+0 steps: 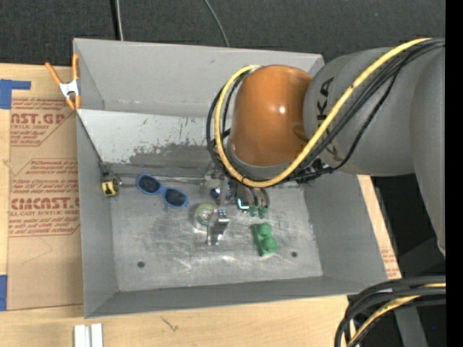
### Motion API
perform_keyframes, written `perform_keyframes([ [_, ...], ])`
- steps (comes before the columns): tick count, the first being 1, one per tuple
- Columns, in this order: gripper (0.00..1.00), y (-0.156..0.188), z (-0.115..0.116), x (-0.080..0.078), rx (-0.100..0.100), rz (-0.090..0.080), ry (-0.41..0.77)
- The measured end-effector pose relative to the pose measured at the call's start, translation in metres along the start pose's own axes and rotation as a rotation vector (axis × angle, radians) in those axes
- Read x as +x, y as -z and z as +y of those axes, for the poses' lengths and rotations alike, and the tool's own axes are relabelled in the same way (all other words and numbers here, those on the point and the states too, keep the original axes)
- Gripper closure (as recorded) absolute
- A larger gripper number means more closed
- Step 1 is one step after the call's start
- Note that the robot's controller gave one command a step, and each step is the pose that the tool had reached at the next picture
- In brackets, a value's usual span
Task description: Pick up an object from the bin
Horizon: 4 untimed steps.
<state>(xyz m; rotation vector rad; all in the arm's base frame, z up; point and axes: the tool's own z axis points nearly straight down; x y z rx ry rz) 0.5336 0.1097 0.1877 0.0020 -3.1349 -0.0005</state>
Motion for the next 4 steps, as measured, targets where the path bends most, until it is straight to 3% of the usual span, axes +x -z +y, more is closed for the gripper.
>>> perform_keyframes([
  [1, 0.0, -0.115, -0.015, -0.036, -0.004, -0.014, -0.199],
  [2, 0.0, -0.103, 0.063, -0.062, -0.006, -0.012, -0.274],
  [3, 1.0, -0.103, 0.058, -0.061, -0.002, -0.008, -0.279],
  [4, 1.0, 0.044, 0.066, -0.053, -0.006, -0.016, -0.302],
])
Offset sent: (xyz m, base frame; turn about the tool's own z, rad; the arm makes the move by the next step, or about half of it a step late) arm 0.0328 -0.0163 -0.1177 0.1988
